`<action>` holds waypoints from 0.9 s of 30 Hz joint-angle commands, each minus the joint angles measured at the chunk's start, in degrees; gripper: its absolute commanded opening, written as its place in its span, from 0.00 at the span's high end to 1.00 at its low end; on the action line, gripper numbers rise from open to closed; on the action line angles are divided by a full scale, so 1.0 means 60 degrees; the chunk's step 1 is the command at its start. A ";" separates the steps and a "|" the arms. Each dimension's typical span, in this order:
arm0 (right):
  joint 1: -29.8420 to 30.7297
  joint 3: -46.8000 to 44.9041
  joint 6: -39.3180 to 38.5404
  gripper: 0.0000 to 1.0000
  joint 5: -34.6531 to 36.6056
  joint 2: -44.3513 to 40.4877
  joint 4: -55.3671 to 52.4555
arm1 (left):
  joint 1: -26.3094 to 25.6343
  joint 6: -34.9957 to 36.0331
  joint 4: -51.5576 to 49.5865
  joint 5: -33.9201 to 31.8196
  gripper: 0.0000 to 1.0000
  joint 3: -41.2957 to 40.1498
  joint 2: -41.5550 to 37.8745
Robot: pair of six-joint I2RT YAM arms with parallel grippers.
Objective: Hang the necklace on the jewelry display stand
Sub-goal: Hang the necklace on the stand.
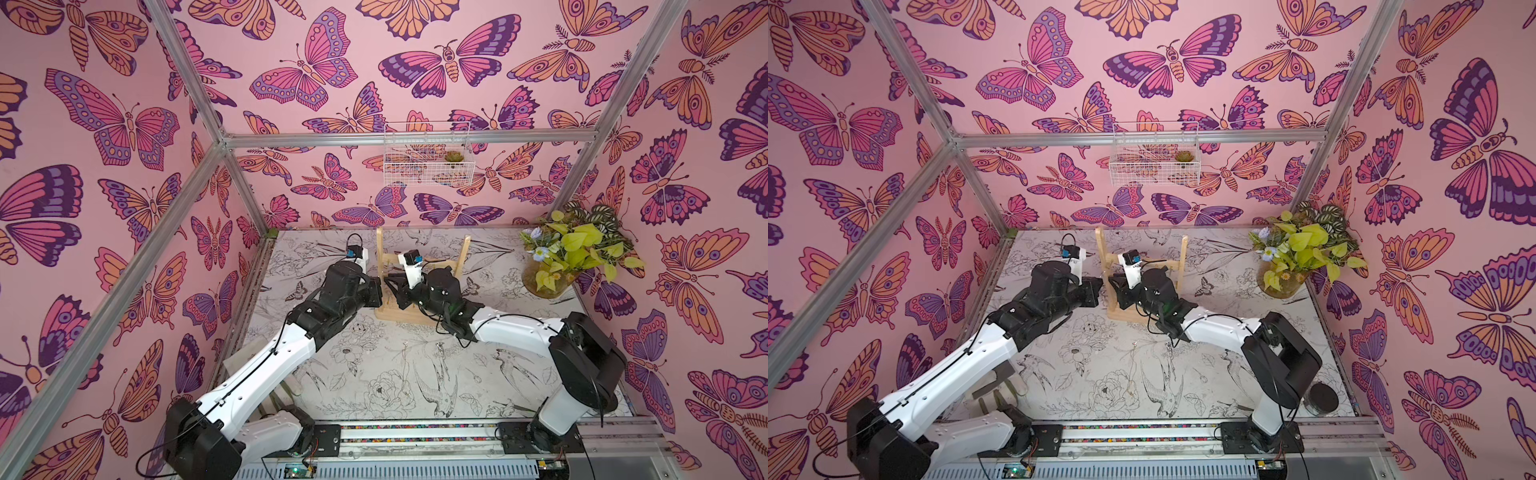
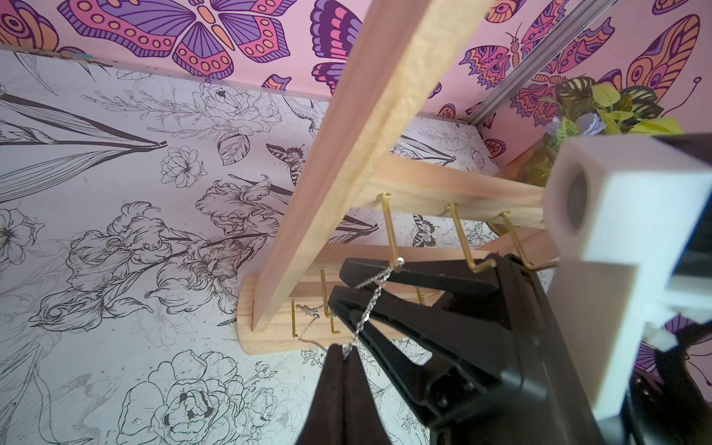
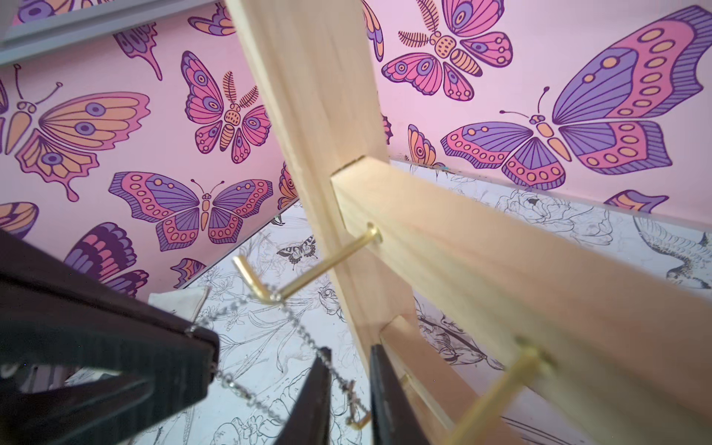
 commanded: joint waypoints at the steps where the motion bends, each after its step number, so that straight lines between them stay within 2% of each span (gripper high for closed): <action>1: 0.0089 0.0152 0.0100 0.92 -0.0042 -0.0010 0.0153 | 0.0068 0.0120 -0.0106 -0.0044 1.00 0.0070 -0.0144; 9: 0.0093 -0.0291 -0.0028 1.00 -0.0145 -0.0714 -0.0165 | 0.0149 0.0135 -0.0078 -0.0419 1.00 0.0180 -0.0123; 17: 0.0130 -0.0462 0.0040 1.00 -0.0447 -0.1001 -0.0366 | 0.0149 0.0150 -0.0084 -0.0567 1.00 0.0369 -0.0038; 27: 0.0121 -0.0530 -0.0273 1.00 0.0296 -0.0888 -0.0642 | 0.0150 0.0106 0.0026 -0.0642 1.00 0.0652 0.0415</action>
